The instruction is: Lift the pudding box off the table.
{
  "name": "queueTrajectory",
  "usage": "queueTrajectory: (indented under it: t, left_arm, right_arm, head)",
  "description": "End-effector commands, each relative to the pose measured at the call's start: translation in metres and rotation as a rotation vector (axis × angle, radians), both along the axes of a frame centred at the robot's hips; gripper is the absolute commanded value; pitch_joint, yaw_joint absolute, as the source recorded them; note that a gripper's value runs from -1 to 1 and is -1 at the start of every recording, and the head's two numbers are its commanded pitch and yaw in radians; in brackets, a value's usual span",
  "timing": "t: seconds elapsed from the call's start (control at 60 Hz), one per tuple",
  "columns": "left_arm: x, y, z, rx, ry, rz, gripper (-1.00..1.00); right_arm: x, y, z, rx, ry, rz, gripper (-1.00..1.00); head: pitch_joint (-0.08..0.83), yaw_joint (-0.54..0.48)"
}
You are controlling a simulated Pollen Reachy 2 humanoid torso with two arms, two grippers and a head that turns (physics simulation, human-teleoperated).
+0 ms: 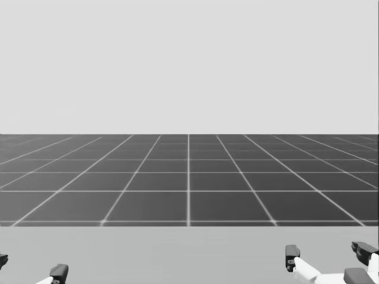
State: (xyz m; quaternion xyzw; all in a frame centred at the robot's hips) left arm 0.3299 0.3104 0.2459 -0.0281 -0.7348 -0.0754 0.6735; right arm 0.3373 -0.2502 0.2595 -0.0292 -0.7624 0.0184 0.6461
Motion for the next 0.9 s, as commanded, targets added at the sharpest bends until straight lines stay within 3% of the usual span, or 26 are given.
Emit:
queueTrajectory:
  t: [0.017, 0.233, 0.567, 0.9]
  left_arm:
    - [-0.0002, 0.0007, 0.0003, -0.006, -0.004, -0.002, -1.0]
    - [0.0, 0.0007, 0.0002, -0.006, -0.006, -0.001, -1.0]
    - [0.0004, 0.0005, -0.0007, 0.0, -0.005, -0.001, -1.0]
    - [0.0019, 0.0002, -0.0024, 0.003, 0.0, -0.005, -1.0]
  right_arm:
    - [-0.003, 0.0006, -0.0002, 0.0, 0.024, -0.007, -1.0]
    - [-0.0022, 0.0003, 0.0018, 0.004, 0.006, -0.004, -1.0]
    - [-0.0018, 0.0005, 0.0018, -0.011, 0.003, -0.016, -1.0]
    - [-0.0031, 0.0015, 0.0026, -0.014, 0.006, -0.016, -1.0]
  head:
    - [0.003, -0.01]
    - [0.069, 0.0]
    - [0.298, 0.01]
    - [0.507, 0.11]
